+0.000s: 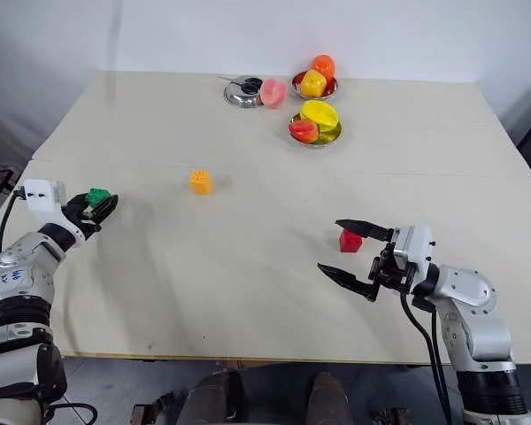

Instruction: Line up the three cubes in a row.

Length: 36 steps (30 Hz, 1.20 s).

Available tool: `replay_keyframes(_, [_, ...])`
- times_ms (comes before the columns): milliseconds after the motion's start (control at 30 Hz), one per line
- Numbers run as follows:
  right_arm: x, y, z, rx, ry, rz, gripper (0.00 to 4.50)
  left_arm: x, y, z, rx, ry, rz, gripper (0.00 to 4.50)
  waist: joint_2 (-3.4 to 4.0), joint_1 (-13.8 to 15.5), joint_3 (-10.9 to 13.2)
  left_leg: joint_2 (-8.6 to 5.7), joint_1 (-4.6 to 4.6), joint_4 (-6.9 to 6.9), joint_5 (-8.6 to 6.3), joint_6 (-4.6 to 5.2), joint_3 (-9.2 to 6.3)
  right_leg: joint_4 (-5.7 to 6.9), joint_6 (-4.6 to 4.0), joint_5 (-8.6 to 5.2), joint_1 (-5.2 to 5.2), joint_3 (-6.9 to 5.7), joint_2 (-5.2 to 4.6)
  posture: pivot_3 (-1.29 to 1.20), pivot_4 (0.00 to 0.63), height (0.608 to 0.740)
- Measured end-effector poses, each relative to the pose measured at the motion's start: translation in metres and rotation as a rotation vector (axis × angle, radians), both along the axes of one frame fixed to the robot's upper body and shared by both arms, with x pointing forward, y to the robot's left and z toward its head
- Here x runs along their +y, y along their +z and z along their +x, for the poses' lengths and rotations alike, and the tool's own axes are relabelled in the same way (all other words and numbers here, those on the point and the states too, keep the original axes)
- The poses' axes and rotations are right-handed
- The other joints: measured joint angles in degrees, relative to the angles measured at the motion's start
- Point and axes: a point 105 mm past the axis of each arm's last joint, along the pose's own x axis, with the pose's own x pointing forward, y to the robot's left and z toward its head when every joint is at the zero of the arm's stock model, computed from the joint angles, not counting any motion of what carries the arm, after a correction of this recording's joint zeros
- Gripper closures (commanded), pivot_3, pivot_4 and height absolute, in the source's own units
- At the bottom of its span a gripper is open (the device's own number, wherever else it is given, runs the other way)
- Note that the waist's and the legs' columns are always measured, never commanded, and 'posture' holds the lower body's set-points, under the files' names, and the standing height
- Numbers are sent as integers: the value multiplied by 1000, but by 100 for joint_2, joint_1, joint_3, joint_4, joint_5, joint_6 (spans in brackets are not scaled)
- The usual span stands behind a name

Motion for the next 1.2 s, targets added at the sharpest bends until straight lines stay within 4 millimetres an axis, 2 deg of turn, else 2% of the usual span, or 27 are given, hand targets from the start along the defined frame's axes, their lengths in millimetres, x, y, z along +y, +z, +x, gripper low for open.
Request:
replay_keyframes(100, [-4, -8, -3, 29, -20, -3, 0, -5, -3, 0, 1, -44, 24, 2990, 0, 2, 0, 0, 0, 0, 0, 0, 1, 0, 0, 0, 0, 0, 0, 0, 150, 740])
replay_keyframes(167, [-12, -11, -6, 42, -48, -11, 0, -17, -2, 0, -6, -140, 44, 3011, -1, 21, 1, 0, -1, 1, 0, 0, 2, -1, 0, 0, 1, 0, 0, 0, 150, 740])
replay_keyframes(200, [-18, -12, -9, 49, -68, -23, 0, -31, 1, -1, -14, -235, 61, 3011, -5, 49, 3, 0, -2, 1, 0, 0, 2, 0, 0, 0, 0, 0, 0, 0, 150, 740])
replay_keyframes(300, [-42, -11, -19, 52, -146, -67, 0, -101, 20, -9, -85, -646, 173, 3011, -9, 177, 5, 0, -6, 9, 0, 0, 2, -4, 0, 0, 2, 0, 0, 0, 150, 740])
replay_keyframes(367, [-56, -9, -26, 51, -198, -87, 0, -155, 32, -20, -128, -930, 239, 3011, -10, 240, 5, 0, -6, 23, 0, 1, 2, -14, 0, 0, 4, 0, 0, 0, 150, 740])
replay_keyframes(433, [-68, -9, -33, 60, -244, -95, 0, -210, 39, -34, -162, -1198, 295, 3011, -10, 281, 5, 0, -5, 35, -1, 2, 2, -14, 1, 1, 7, 2, 0, 0, 150, 740])
replay_keyframes(467, [-72, -9, -35, 62, -260, -97, 0, -230, 40, -38, -171, -1285, 305, 3011, -10, 287, 5, 0, -5, 39, -1, 2, 2, -13, 3, 2, 8, 3, 0, 0, 150, 740])
replay_keyframes(567, [-85, -8, -42, 62, -320, -103, 0, -277, 35, -45, -152, -1465, 333, 3011, -10, 263, 5, 0, -1, 43, -1, 3, 2, -11, 4, 2, 10, 5, 0, 0, 150, 740])
replay_keyframes(700, [-95, -6, -56, 64, -381, -116, 0, -328, 12, -31, -57, -1515, 390, 3011, -17, 276, 9, 1, -4, 47, -1, 5, 1, -20, 5, 3, 8, 5, 0, 0, 150, 740])
replay_keyframes(767, [-96, -6, -64, 66, -402, -119, 0, -340, 1, -23, -19, -1496, 420, 3011, -25, 263, 14, 1, -7, 44, -2, 5, -1, -24, 5, 3, 4, 5, 0, 0, 150, 740])
replay_keyframes(833, [-95, -7, -70, 73, -418, -116, 0, -343, -6, -17, 5, -1460, 439, 3011, -27, 250, 16, 1, -10, 40, -3, 5, 0, -27, 5, 3, 0, 5, 0, 0, 150, 740])
replay_keyframes(967, [-95, -8, -81, 79, -463, -104, 0, -339, -13, -8, 36, -1406, 435, 3011, -29, 252, 17, 1, -14, 40, -4, 6, -2, -29, 5, 3, -1, 2, 0, 0, 150, 740])
replay_keyframes(1200, [-97, -11, -90, 78, -504, -90, 0, -332, -16, -7, 40, -1400, 413, 3011, -29, 263, 17, 1, -14, 41, -5, 7, -4, -28, 5, 3, 0, 1, 0, 0, 150, 740])
